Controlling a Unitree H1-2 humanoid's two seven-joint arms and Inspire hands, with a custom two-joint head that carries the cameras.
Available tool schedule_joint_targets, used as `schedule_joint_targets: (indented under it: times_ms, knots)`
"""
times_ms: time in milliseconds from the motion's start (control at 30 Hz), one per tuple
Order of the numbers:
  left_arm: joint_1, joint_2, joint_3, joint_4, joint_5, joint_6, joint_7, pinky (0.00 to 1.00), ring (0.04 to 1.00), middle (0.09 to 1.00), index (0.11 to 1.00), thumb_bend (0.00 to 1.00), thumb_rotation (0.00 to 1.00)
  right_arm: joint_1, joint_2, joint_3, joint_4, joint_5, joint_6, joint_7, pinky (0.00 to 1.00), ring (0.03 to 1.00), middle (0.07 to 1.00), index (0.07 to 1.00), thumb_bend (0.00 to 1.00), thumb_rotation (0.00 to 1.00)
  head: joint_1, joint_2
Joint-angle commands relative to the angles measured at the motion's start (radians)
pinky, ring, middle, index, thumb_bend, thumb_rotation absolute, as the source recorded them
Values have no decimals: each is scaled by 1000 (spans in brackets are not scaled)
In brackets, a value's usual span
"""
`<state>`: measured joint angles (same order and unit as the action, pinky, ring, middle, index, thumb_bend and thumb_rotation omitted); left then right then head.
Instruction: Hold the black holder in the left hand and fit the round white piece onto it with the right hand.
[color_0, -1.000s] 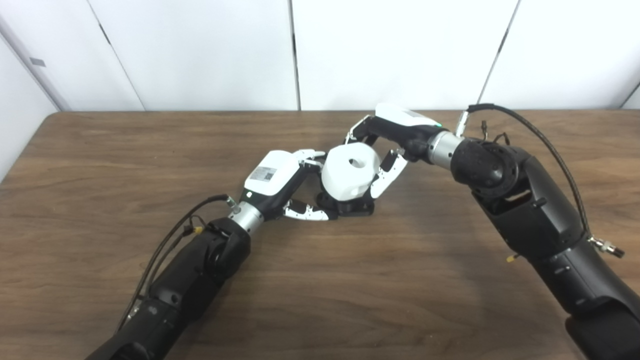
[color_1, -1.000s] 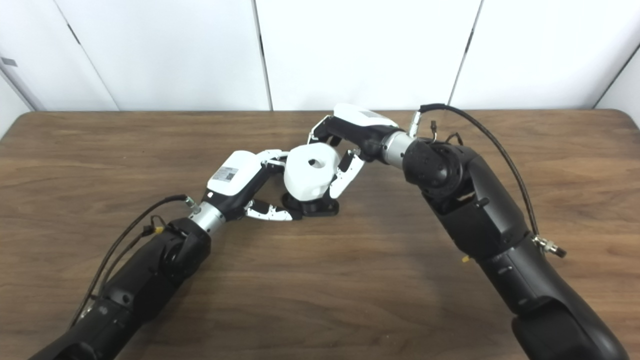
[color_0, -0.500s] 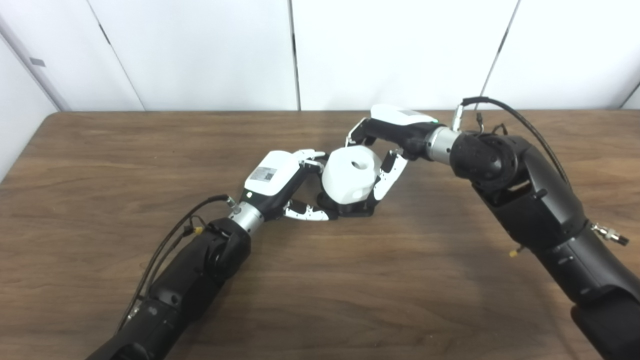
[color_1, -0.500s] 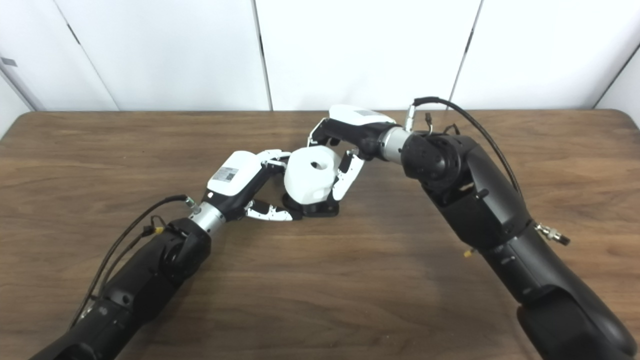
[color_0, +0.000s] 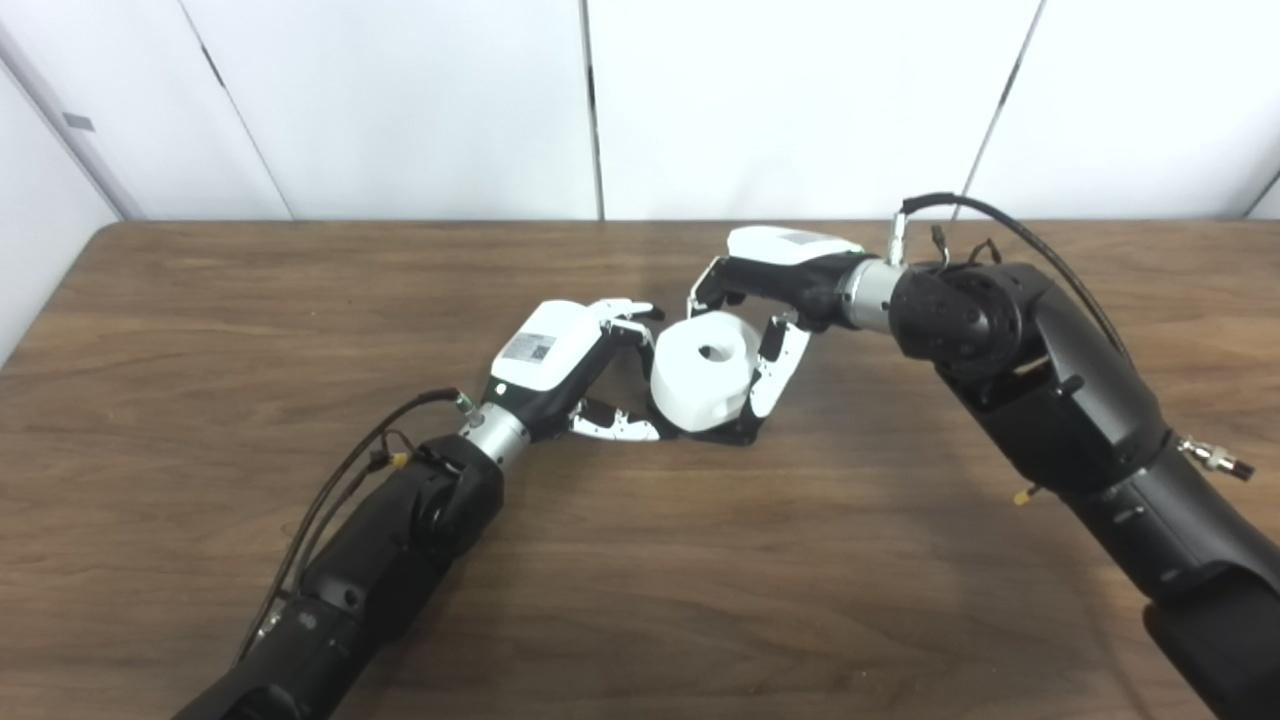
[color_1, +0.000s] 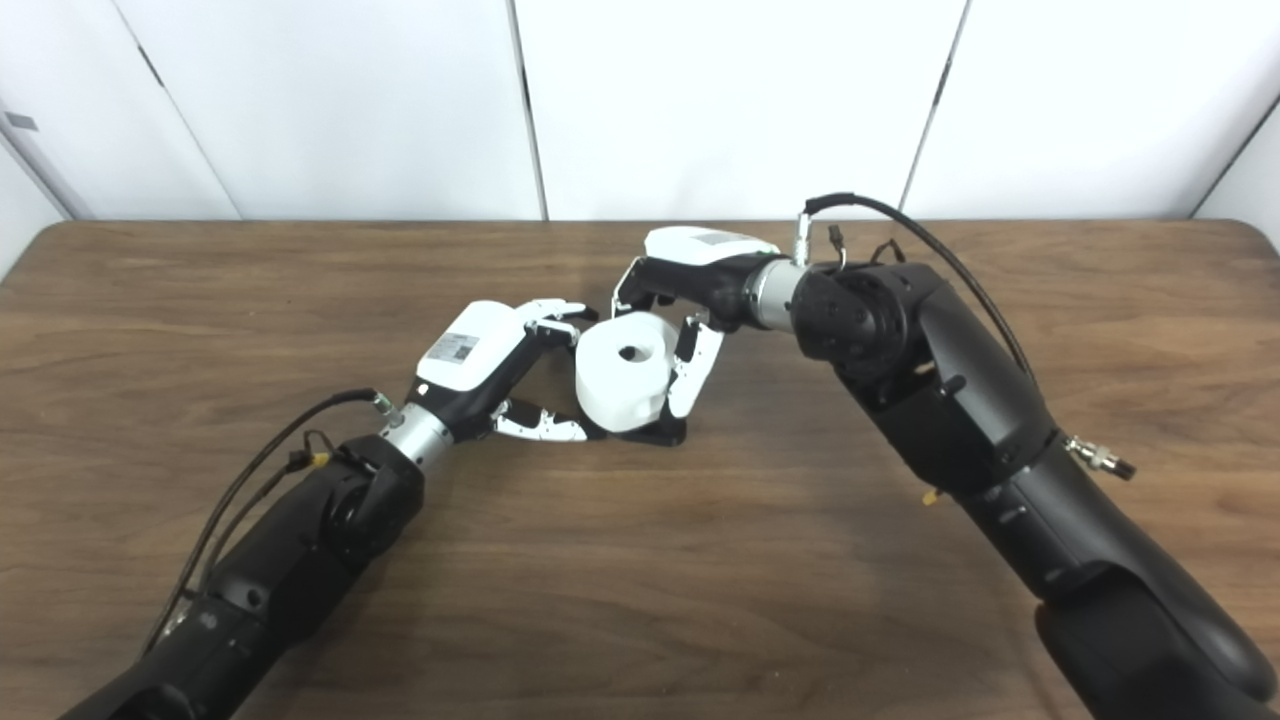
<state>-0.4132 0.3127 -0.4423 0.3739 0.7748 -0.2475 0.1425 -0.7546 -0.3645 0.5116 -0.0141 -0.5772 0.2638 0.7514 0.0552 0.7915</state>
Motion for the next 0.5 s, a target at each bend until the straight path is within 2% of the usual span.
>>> schedule_joint_targets:
  times_ms: [0,300,333,367,467]
  knots:
    - [21,25,-13,44,26,61,-66,672,855,842,477,524,70,-50,-2,-11,-27,-1,-20,-4,805,804,741,481,522,129,0,1]
    - [19,27,-15,54,28,51,-58,672,853,841,477,524,70,-43,0,-19,-24,2,-17,-13,788,794,742,490,523,140,1,-2]
    - [19,28,-14,54,27,51,-59,673,854,842,477,524,70,-42,0,-21,-25,3,-17,-14,775,790,750,582,684,173,1,-2]
    - [20,27,-13,55,26,47,-54,674,854,843,477,524,70,-40,1,-28,-27,10,-13,-17,766,788,755,640,785,194,0,-2]
    - [21,28,-12,53,25,48,-53,667,848,836,477,524,69,-35,4,-43,-31,25,-10,-24,752,784,778,753,877,221,-1,-2]
